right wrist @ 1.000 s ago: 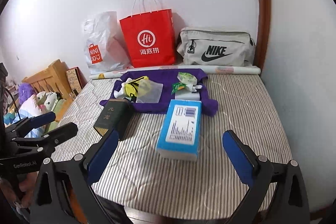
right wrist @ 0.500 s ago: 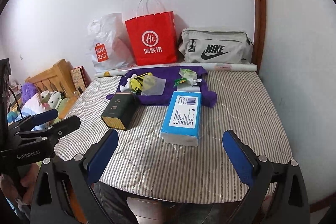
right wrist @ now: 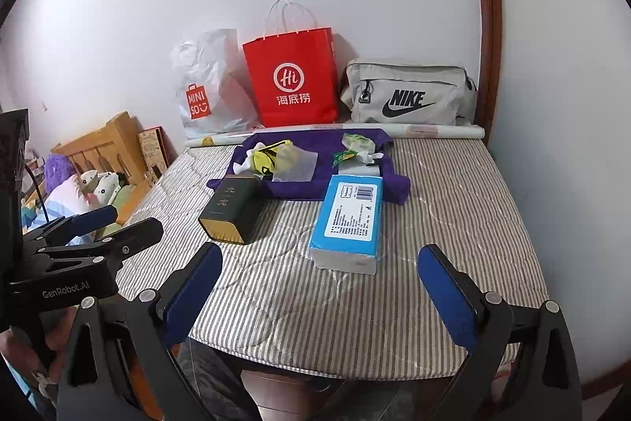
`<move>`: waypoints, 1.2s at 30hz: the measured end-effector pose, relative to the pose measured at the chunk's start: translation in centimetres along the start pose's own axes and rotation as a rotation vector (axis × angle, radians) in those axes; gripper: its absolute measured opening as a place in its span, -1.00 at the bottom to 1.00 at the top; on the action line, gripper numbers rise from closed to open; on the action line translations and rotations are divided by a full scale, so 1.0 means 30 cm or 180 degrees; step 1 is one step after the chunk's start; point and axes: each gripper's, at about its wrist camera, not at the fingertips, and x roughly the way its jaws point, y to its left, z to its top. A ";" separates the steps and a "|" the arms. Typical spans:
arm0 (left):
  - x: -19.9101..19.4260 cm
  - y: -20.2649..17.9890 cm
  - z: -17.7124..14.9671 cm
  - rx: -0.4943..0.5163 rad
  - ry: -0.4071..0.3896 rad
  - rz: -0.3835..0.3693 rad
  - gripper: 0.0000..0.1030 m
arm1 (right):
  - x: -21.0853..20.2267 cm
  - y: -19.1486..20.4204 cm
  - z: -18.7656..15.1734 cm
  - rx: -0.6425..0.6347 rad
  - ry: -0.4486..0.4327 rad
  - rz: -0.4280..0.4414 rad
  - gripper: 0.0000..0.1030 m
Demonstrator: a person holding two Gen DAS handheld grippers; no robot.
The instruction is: Organize soft objects
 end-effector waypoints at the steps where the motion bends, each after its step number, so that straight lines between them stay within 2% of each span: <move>1: 0.000 0.000 -0.001 0.0003 0.0001 -0.0002 0.83 | -0.001 -0.001 0.000 -0.0001 -0.0001 0.0001 0.91; 36: 0.000 -0.012 -0.003 0.0007 0.0012 -0.0025 0.83 | -0.024 0.018 0.009 -0.0058 -0.0028 -0.0014 0.91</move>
